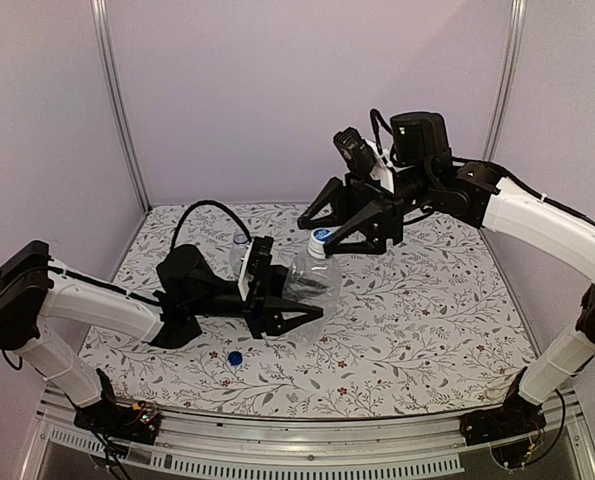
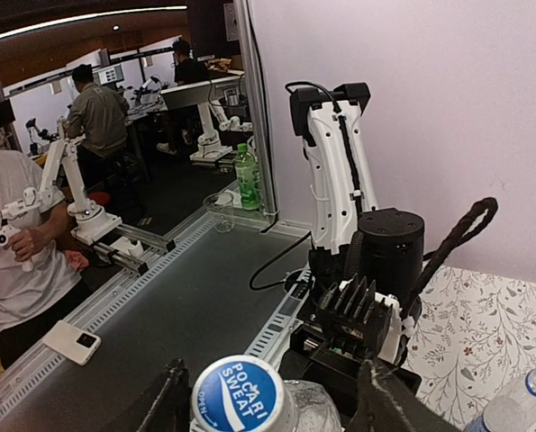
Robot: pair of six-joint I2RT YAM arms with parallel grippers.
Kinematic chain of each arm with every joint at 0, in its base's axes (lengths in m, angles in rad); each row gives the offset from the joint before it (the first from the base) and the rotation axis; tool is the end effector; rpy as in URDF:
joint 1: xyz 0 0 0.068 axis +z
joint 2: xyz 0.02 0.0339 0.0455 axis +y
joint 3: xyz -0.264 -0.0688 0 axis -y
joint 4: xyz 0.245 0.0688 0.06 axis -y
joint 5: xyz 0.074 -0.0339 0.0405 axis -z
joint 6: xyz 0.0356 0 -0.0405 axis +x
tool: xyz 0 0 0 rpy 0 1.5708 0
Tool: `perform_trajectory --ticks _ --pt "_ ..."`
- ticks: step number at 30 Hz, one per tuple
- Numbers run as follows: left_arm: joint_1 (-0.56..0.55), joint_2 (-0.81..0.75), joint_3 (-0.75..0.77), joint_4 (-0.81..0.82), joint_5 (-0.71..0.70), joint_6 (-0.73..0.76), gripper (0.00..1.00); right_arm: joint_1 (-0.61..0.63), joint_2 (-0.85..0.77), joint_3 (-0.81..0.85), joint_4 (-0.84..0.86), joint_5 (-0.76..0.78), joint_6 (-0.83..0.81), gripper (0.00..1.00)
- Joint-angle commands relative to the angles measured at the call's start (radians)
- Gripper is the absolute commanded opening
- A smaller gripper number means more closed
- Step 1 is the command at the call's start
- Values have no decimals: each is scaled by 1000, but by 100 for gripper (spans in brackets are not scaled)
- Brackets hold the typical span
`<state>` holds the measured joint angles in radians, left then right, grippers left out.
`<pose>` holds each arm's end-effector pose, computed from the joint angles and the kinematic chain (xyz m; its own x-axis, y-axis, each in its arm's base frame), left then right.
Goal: Unscrew the bottle caps
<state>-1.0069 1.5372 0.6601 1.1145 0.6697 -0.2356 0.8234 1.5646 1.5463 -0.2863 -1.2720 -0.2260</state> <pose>0.1486 -0.2763 0.2513 -0.1077 -0.1721 -0.9792 0.9872 -0.1348 -0.0849 0.2096 0.2762 0.4077 -0.0114 -0.1094 -0.9939 -0.8601 -0.5060 0.0656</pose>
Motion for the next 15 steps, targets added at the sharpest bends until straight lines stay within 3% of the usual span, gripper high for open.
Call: perform_trajectory --ticks 1,4,7,15 --pt "6 -12 6 33 -23 18 38 -22 -21 7 -7 55 21 74" --pt "8 -24 7 -7 -88 31 40 -23 -46 -7 10 117 45 89" --pt "7 -31 7 -35 -157 34 40 -23 -79 -26 46 190 97 97" --pt "5 -51 6 -91 -358 39 39 -23 -163 -66 128 458 250 99"
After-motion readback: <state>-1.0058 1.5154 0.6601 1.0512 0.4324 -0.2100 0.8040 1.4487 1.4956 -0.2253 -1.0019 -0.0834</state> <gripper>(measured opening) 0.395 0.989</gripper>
